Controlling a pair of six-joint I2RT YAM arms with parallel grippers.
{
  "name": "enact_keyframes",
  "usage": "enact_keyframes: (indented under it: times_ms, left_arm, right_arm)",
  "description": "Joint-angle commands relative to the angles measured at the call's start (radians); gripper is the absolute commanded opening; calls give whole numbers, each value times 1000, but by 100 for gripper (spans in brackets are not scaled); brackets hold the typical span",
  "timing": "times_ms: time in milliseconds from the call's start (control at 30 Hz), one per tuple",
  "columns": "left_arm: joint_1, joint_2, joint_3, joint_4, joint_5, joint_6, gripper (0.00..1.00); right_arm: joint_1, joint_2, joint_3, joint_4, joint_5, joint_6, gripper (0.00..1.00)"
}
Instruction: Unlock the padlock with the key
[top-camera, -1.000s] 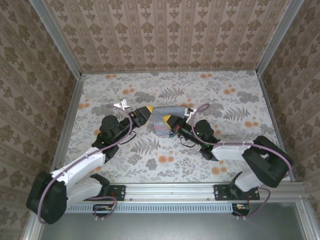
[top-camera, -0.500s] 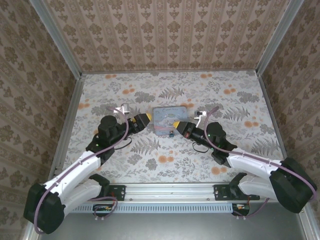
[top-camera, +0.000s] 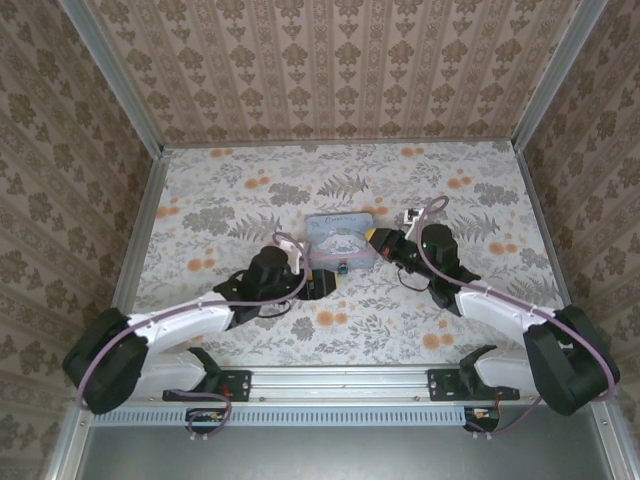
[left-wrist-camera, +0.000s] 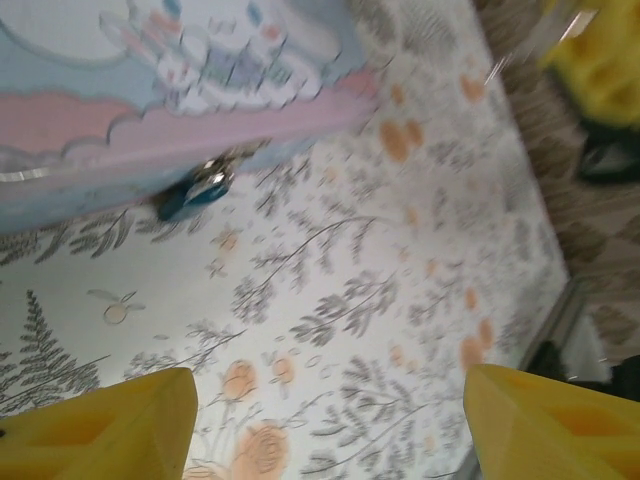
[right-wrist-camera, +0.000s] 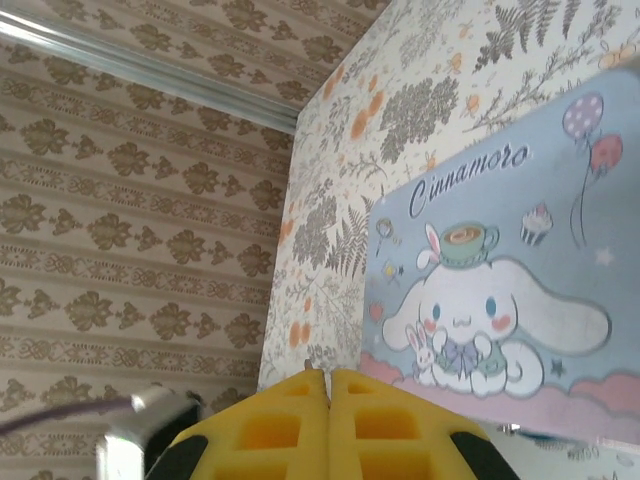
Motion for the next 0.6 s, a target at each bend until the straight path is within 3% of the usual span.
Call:
enact_keyframes:
  times_ms: [0,267,567]
  left_arm:
    - [-33,86,57,25,-64,92,69]
    - [-55,275,156,57,-128,207,64]
    - [-59,439,224,128,-159,302,61]
  right_arm:
    - [-31,63,77,10,-52,-23,0]
    - [-64,284,237,45,-93,0,0]
    - [-82,479,296,176,-141,74,0]
